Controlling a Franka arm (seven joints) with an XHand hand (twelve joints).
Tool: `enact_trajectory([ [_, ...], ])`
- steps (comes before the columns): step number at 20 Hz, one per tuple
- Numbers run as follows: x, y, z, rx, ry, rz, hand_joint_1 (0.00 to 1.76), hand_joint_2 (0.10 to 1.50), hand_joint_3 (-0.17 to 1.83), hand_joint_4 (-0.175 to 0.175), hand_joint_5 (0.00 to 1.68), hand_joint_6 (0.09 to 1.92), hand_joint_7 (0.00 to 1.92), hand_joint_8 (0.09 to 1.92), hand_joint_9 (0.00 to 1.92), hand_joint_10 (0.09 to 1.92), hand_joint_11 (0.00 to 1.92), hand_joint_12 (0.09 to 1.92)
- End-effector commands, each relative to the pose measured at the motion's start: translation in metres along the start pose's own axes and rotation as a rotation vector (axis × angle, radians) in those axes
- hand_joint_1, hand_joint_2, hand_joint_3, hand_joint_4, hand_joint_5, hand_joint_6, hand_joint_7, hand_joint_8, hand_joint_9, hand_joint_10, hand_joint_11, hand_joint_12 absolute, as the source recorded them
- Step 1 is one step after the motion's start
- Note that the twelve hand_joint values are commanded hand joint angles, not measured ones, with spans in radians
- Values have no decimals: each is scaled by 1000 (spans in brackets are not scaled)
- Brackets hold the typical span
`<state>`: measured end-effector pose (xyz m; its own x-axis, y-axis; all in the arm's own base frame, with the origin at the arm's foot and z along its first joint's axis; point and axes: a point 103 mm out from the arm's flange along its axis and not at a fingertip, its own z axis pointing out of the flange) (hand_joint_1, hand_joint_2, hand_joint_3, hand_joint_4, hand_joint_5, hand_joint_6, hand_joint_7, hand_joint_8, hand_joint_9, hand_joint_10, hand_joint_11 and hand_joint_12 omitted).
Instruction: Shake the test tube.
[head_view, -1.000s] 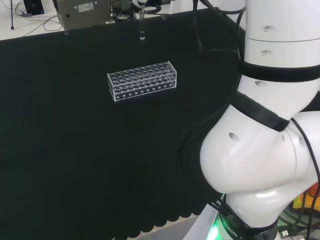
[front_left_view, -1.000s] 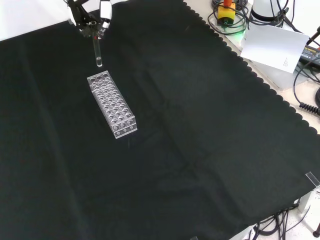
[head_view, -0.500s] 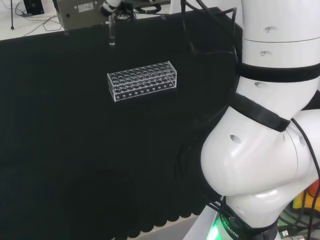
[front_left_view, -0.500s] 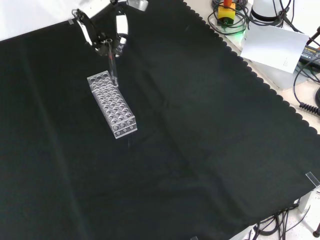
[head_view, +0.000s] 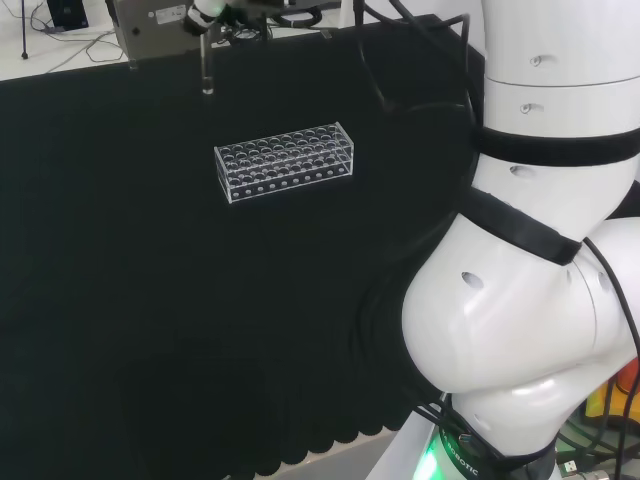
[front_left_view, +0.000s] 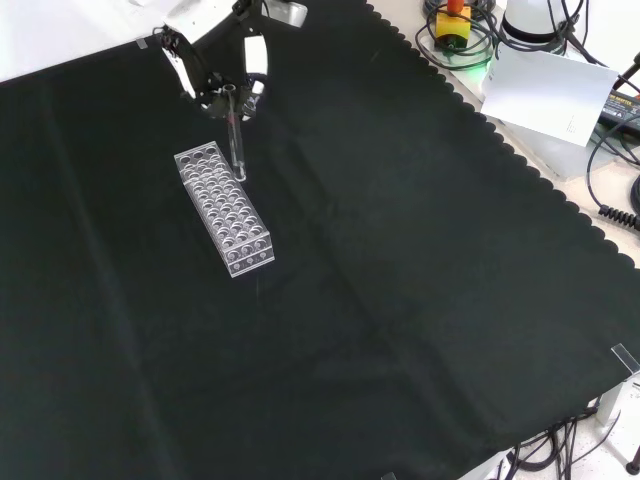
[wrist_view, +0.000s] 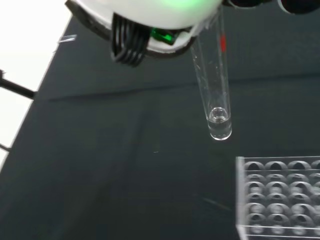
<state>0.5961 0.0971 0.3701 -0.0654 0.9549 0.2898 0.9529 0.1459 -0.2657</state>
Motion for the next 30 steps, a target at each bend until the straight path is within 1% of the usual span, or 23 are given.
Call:
enact_trajectory([
  [1, -73, -14, -15, -26, -54, 161, 1233, 651, 603, -175, 1386, 428, 1750, 380, 1728, 204, 1527, 692],
  [6, -138, -32, -37, -67, -67, 311, 1233, 651, 603, -175, 1386, 428, 1751, 379, 1729, 203, 1528, 692],
  [10, -178, -46, -56, -101, -73, 411, 1233, 651, 603, -175, 1386, 427, 1751, 378, 1730, 201, 1528, 692],
  [13, -199, -53, -67, -115, -83, 467, 1233, 650, 604, -175, 1387, 427, 1752, 377, 1730, 200, 1528, 692],
  [15, -206, -56, -71, -120, -87, 487, 1233, 650, 604, -175, 1387, 427, 1752, 376, 1731, 200, 1529, 692],
  [18, -207, -57, -72, -126, -83, 487, 1233, 650, 604, -175, 1387, 426, 1753, 375, 1731, 199, 1529, 692],
  [21, -197, -53, -67, -122, -73, 463, 1233, 650, 604, -175, 1387, 426, 1754, 374, 1732, 198, 1529, 692],
  [23, -186, -48, -61, -115, -62, 438, 1233, 650, 604, -175, 1387, 426, 1754, 374, 1732, 197, 1529, 692],
  [26, -162, -38, -48, -98, -38, 388, 1233, 650, 605, -175, 1388, 425, 1755, 373, 1733, 196, 1529, 692],
  [30, -126, -23, -31, -68, -23, 307, 1233, 649, 605, -175, 1388, 425, 1755, 372, 1733, 195, 1530, 692],
])
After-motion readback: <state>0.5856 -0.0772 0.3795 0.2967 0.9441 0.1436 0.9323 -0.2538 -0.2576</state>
